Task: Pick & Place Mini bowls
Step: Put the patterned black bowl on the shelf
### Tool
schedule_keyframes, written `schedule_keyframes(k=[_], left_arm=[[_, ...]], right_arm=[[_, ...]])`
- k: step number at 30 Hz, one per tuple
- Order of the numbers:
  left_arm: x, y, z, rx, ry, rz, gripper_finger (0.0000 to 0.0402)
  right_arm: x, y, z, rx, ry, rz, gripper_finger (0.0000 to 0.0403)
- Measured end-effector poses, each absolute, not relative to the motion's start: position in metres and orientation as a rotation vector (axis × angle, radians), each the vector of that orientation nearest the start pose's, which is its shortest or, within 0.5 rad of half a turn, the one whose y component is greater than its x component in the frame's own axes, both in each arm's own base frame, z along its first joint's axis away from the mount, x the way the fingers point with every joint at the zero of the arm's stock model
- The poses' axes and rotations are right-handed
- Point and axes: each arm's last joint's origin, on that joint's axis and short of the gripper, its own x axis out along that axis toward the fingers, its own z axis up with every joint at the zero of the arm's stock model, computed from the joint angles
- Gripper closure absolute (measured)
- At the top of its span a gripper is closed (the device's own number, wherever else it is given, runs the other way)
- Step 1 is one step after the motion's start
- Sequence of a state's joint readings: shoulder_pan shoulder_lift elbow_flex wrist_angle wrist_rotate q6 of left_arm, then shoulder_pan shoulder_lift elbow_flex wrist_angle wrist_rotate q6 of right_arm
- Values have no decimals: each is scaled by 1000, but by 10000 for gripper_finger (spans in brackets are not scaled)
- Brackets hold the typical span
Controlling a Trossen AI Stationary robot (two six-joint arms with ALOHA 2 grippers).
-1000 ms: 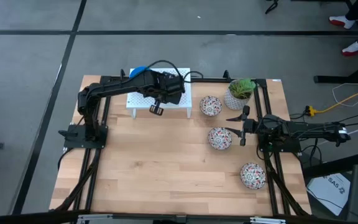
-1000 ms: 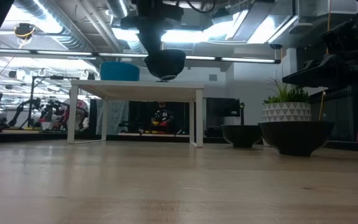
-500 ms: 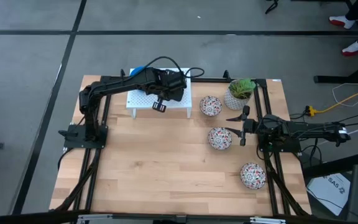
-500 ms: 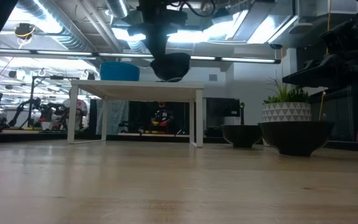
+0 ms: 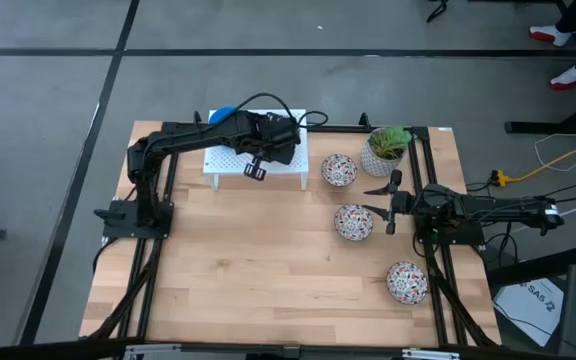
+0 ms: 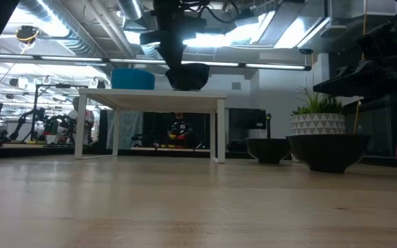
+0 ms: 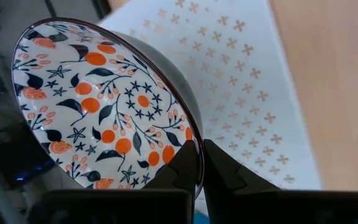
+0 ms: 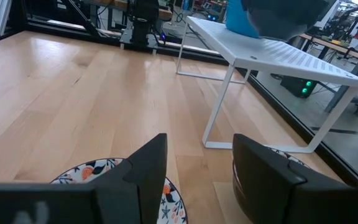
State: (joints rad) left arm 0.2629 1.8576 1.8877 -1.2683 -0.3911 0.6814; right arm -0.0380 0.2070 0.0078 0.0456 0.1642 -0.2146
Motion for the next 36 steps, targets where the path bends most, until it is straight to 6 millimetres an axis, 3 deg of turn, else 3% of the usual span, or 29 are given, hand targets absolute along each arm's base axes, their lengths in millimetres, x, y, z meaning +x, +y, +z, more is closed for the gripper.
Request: schedule_keyframes(k=[6, 17, 36], left_arm=[[353, 107, 335, 648, 1398, 113, 396], [361, 112, 316, 680, 1492, 98, 395], [360, 113, 318, 697, 1524, 169, 380]], right_arm=[[109, -9, 153, -223, 175, -185, 221], [109, -9, 153, -223, 176, -183, 221], [109, -9, 153, -223, 176, -177, 221]])
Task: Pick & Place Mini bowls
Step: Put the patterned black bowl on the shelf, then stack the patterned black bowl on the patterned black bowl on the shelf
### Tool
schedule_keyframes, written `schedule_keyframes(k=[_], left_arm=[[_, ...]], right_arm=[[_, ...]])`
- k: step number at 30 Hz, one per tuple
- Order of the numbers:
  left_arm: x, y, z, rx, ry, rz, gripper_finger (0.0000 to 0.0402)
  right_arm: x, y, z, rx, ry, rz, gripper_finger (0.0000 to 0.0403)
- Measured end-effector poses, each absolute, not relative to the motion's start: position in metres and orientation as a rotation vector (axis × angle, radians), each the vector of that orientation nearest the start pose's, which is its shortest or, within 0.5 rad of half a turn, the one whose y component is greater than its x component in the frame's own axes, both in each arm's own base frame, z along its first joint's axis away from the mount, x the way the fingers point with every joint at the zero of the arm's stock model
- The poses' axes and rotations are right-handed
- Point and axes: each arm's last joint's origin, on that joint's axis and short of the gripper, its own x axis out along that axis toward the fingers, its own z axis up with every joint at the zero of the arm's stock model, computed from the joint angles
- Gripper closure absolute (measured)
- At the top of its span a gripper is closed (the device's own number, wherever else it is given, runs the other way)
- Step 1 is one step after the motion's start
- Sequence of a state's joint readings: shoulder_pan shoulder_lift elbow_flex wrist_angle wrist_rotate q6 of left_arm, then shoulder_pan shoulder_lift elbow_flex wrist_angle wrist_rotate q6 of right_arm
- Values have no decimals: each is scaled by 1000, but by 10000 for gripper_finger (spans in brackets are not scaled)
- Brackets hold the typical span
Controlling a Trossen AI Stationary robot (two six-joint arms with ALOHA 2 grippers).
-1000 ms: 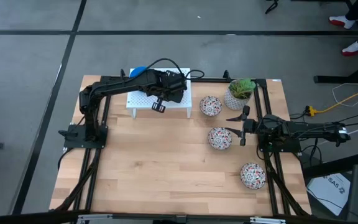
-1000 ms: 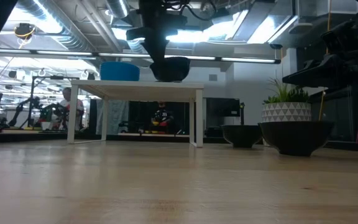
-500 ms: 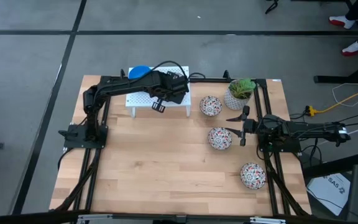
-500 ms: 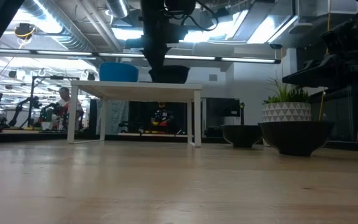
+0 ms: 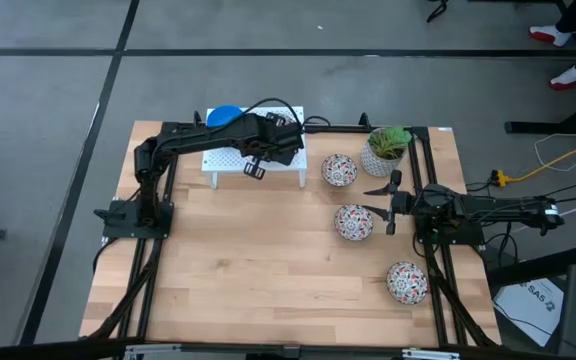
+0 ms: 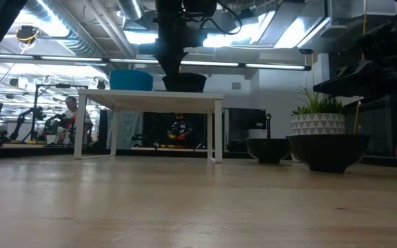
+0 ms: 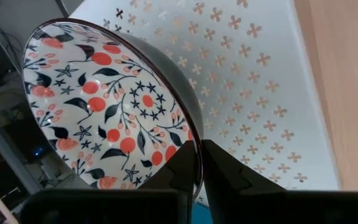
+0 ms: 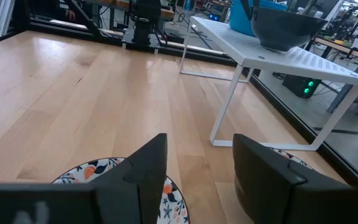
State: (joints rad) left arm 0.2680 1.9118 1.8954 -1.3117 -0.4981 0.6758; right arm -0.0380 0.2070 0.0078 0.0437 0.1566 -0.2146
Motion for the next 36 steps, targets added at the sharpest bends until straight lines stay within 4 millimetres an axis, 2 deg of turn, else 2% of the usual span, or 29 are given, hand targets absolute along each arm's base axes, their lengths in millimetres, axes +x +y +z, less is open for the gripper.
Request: schedule_keyframes(k=[6, 16, 21, 29, 36], left_arm=[[361, 109, 318, 705, 1516, 175, 369], [364, 97, 320, 785, 1524, 217, 327], [359, 90, 332, 784, 1484, 230, 313], [340, 79, 361, 657, 1356, 315, 312], [328, 51, 376, 394, 1207, 129, 314]], right_arm=[[109, -9, 153, -223, 176, -177, 221], [109, -9, 153, -223, 176, -177, 221], [109, -9, 153, -223, 176, -177, 221], [109, -9, 153, -223, 176, -176, 221], [109, -9, 153, -223, 176, -176, 221]])
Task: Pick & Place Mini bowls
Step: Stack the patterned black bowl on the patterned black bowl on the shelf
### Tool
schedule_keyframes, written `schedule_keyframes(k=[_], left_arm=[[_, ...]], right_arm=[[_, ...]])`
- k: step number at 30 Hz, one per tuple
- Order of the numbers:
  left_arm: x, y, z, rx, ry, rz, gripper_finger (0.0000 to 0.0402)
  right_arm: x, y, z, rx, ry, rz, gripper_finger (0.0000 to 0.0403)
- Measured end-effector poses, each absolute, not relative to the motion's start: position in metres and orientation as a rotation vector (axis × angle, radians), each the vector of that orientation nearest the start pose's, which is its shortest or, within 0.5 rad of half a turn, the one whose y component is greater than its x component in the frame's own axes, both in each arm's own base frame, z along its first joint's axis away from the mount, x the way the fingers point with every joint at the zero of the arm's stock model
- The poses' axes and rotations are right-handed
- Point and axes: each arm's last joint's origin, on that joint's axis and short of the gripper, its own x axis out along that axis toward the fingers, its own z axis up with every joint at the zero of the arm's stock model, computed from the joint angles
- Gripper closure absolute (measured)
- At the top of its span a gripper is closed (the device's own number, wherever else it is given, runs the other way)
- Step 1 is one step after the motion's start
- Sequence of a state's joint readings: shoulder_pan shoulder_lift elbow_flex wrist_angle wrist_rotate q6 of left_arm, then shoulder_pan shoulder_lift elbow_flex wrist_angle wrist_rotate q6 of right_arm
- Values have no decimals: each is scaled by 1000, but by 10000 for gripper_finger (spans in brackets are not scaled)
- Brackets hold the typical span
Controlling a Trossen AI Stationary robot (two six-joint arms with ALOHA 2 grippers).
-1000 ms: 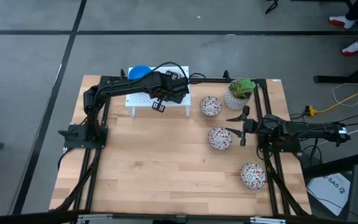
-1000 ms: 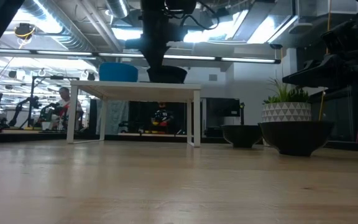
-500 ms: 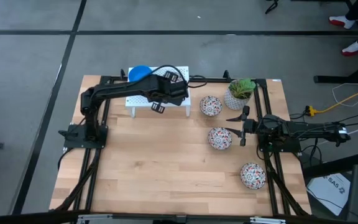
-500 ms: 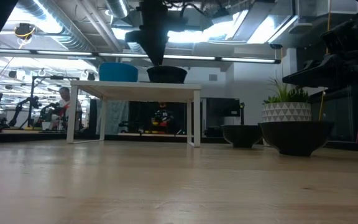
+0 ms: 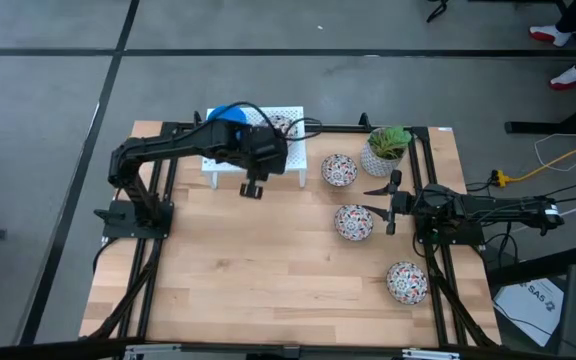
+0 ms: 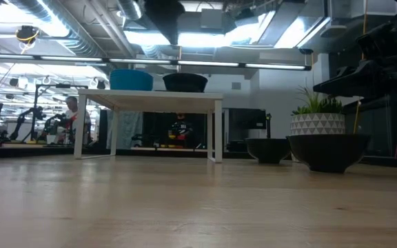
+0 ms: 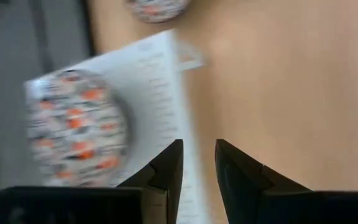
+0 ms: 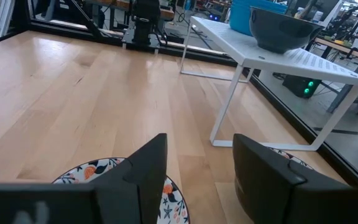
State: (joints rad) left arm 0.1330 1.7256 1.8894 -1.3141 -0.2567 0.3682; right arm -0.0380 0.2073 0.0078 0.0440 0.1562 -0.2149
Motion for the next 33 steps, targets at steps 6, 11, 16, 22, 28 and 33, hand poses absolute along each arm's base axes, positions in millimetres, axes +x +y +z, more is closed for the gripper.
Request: schedule_keyframes(k=[6, 11, 16, 22, 28, 33], left_arm=[[321, 24, 373, 234, 1243, 2, 315], [323, -1, 341, 216, 1291, -121, 316], [314, -20, 288, 182, 1242, -274, 316], [287, -30, 247, 123, 1043, -222, 316], [250, -37, 216, 80, 789, -181, 316], [216, -34, 189, 43, 671, -36, 316]], right_arm=[[109, -9, 153, -223, 176, -176, 221], [109, -9, 153, -223, 176, -176, 221], [109, -9, 153, -223, 175, -176, 221], [109, -9, 153, -223, 175, -175, 221], [109, -9, 153, -223, 175, -175, 221], [109, -9, 153, -223, 176, -175, 221]])
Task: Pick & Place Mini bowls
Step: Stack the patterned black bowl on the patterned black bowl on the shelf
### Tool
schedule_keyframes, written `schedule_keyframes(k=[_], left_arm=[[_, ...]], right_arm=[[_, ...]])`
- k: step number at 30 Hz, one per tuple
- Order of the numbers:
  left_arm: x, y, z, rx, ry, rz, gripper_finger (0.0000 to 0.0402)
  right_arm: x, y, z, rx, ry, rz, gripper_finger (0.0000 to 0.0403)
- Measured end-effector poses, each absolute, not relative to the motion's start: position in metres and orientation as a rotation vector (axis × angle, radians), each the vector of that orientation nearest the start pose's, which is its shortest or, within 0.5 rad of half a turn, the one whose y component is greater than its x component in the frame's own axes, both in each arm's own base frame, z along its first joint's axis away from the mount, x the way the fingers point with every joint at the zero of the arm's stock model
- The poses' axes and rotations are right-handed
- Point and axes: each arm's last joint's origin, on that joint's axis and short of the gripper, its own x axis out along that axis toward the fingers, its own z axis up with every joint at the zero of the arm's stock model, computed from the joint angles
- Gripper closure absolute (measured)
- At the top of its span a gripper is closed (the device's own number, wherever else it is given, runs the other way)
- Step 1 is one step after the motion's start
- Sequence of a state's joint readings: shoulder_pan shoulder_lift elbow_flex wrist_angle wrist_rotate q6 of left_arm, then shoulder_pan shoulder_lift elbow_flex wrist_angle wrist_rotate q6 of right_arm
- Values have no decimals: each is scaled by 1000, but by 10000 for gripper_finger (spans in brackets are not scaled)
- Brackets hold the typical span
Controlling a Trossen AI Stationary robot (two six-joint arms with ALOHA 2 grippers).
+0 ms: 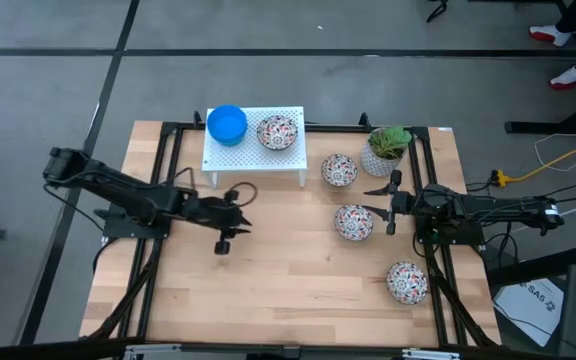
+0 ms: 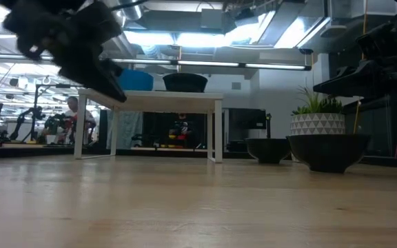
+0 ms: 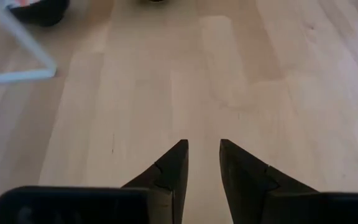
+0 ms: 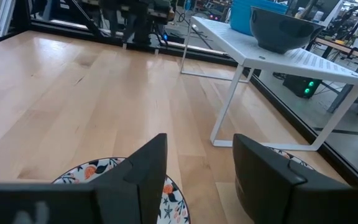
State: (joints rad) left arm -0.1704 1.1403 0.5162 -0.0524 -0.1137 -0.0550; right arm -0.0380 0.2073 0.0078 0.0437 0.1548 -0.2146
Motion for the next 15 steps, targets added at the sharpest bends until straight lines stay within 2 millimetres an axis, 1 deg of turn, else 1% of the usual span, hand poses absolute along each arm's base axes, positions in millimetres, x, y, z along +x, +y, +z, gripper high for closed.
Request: schedule_keyframes(k=[6, 11, 15], left_arm=[[183, -27, 167, -23, 576, 15, 316], [165, -20, 158, -56, 442, 43, 316], [153, -15, 150, -62, 387, 84, 316]], right_arm=[[109, -9, 153, -223, 176, -175, 221], [109, -9, 153, -223, 176, -175, 221], [109, -9, 153, -223, 176, -175, 221]])
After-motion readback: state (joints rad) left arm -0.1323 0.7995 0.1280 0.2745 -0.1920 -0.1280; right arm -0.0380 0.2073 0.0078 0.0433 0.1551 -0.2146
